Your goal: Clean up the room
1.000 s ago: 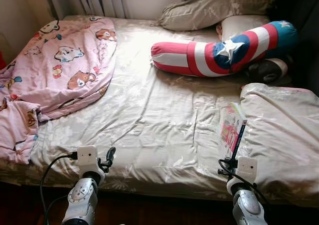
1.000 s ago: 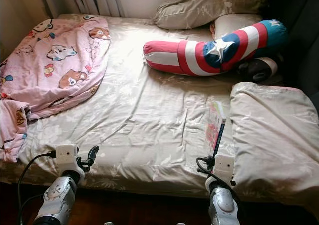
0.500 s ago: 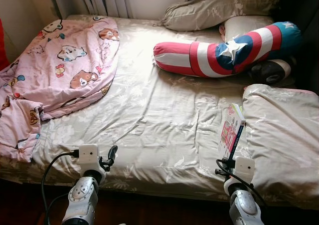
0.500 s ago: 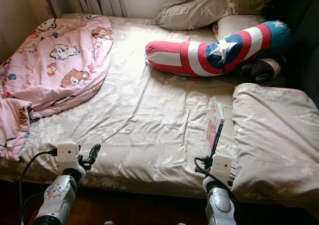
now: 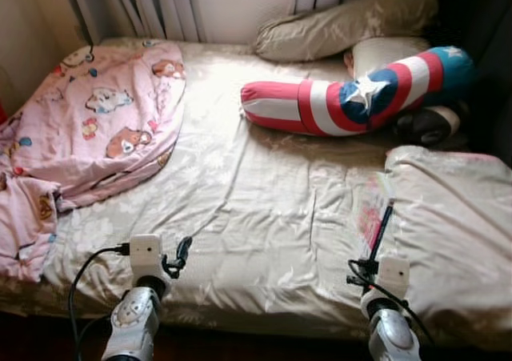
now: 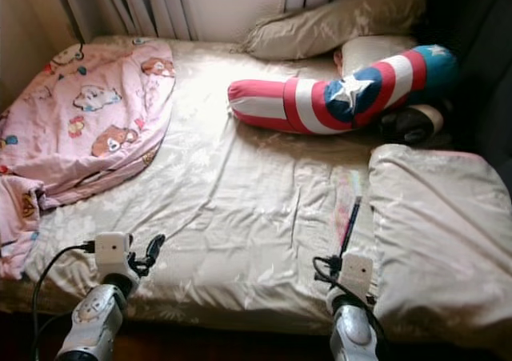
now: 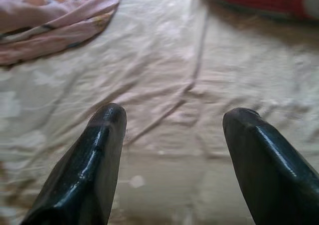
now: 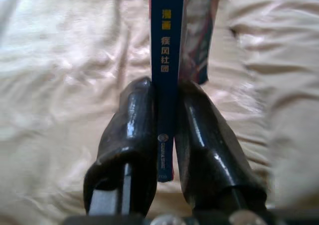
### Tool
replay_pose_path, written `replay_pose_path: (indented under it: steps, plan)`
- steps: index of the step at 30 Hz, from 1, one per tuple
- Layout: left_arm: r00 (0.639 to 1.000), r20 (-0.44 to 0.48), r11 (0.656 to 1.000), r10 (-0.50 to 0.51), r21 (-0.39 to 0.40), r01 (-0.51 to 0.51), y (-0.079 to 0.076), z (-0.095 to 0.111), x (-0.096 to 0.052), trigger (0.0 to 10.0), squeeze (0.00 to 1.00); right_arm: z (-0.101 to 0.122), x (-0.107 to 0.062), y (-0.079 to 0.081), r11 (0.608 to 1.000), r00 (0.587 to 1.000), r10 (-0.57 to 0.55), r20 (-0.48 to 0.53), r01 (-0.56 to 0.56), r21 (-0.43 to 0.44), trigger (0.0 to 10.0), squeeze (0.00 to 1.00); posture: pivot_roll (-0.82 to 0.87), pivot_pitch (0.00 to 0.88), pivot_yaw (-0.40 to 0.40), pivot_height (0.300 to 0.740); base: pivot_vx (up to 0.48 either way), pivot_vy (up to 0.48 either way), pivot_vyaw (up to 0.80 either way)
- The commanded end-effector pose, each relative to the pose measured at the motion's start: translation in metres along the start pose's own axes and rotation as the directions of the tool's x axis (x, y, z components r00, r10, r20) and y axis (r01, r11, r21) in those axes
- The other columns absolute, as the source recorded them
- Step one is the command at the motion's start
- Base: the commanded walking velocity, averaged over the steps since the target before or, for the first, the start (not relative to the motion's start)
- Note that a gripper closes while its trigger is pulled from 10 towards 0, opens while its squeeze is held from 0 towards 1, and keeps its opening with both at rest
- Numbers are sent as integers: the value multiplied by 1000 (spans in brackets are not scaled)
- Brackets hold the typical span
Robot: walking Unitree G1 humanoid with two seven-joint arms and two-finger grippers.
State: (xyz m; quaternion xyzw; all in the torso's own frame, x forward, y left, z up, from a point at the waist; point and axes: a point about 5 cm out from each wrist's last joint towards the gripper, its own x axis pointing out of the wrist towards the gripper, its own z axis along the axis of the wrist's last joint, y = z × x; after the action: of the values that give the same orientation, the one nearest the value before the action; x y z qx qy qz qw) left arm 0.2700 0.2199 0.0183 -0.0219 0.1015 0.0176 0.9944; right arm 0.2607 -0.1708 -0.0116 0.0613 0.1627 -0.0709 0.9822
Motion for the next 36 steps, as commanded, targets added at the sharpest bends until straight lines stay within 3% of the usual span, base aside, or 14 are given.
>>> replay_pose_path:
  steps: [1, 11, 25, 31, 36]
  plan:
    - [1000, 21, 1000, -21, -7, 21, -8, 6, 5, 10000, 0, 4, -1, -11, 1000, 999, -26, 28, 26, -16, 10000, 0, 40, 105, -28, 706, 277, 0, 0]
    - [999, 29, 1000, -19, -16, 19, -8, 7, 4, 10000, 0, 4, -1, -12, 999, 999, -27, 32, 28, -18, 10000, 0, 37, 122, -31, 706, 137, 0, 0]
    - [997, 75, 998, -3, -57, 8, -12, 16, 5, 10000, 0, 22, 5, -13, 985, 993, 61, 103, -43, -170, 10000, 0, 31, 153, -34, 706, 0, 0, 0]
    - [992, 123, 999, 8, -34, -4, -6, 32, 10, 10000, 0, 26, 7, -10, 973, 990, 89, 112, -62, -224, 10000, 0, 31, 167, -34, 706, 0, 0, 0]
    - [995, 100, 1000, 0, -7, 1, -2, 31, 11, 10000, 0, 22, 7, -4, 950, 990, 118, 82, -89, -298, 10000, 0, 29, 175, -32, 706, 0, 0, 0]
